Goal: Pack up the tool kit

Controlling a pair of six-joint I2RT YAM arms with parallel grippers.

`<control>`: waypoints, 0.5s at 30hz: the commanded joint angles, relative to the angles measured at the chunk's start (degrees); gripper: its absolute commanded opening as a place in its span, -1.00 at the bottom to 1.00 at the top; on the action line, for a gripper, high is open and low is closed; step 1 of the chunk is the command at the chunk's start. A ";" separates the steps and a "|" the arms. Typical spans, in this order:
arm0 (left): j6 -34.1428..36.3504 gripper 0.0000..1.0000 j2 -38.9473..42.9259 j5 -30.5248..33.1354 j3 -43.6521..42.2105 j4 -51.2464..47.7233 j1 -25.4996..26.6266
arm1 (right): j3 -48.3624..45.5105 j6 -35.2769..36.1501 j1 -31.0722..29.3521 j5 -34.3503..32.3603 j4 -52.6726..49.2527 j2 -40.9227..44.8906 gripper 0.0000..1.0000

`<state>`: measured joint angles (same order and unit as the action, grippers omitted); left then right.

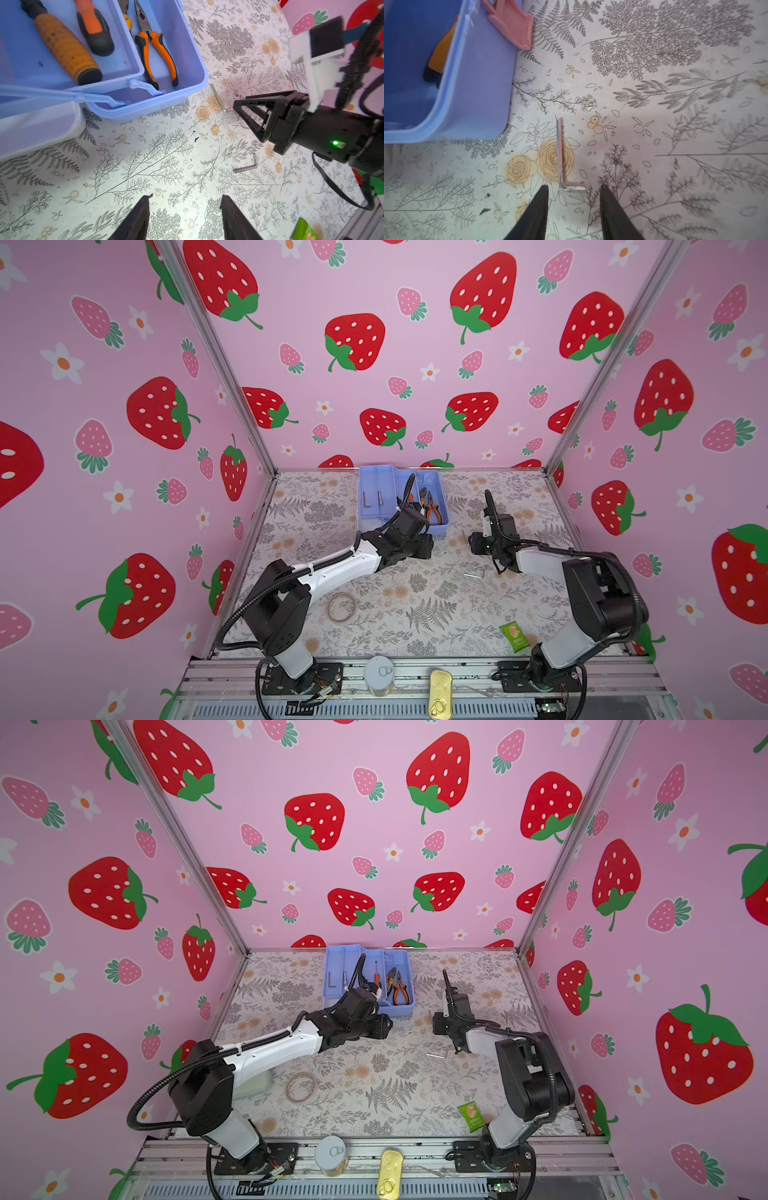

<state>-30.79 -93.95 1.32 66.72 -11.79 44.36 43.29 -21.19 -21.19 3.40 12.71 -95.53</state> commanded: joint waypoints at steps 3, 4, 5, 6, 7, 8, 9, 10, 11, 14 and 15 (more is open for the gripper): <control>-1.11 0.15 4.05 0.37 -3.62 0.19 -2.25 | 3.78 0.68 -2.74 0.43 -0.48 -5.85 -0.37; -1.09 0.15 4.58 0.57 -4.22 -0.03 -2.63 | 4.07 0.48 -3.25 0.31 -0.46 -6.73 -0.42; -1.12 0.15 5.23 0.69 -4.74 -0.33 -3.09 | 4.30 0.16 -3.77 0.20 -0.36 -7.67 -0.48; -1.07 0.15 5.70 0.70 -5.21 -0.51 -3.52 | 4.48 -0.28 -4.23 0.24 -0.19 -8.40 -0.51; -0.87 0.15 5.97 0.70 -5.43 -0.90 -3.96 | 4.53 -0.89 -4.74 0.42 0.19 -9.04 -0.55; -1.02 0.15 6.19 0.66 -5.53 -1.35 -4.54 | 4.52 -1.45 -5.35 1.06 0.78 -9.80 -0.58; -0.88 0.15 6.24 0.31 -5.40 -2.07 -5.17 | 4.52 -2.11 -5.99 1.72 1.39 -10.42 -0.60; -0.86 0.14 6.23 0.03 -5.30 -2.63 -5.60 | 4.52 -2.76 -6.79 2.00 1.88 -11.02 -0.60; -0.79 0.14 6.24 -0.17 -5.25 -3.11 -6.12 | 4.52 -3.45 -7.82 2.26 2.33 -11.58 -0.61; -0.85 0.14 6.20 -0.34 -5.48 -3.92 -7.35 | 4.68 -6.40 -11.47 3.56 4.27 -13.07 -0.65; -1.11 0.13 6.23 -0.32 -5.67 -4.11 -7.65 | 4.79 -7.76 -12.89 4.56 5.23 -13.49 -0.65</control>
<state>-31.38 -88.49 1.23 61.41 -14.11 37.58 48.58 -25.06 -30.61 4.73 19.53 -106.02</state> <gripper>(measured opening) 0.567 0.175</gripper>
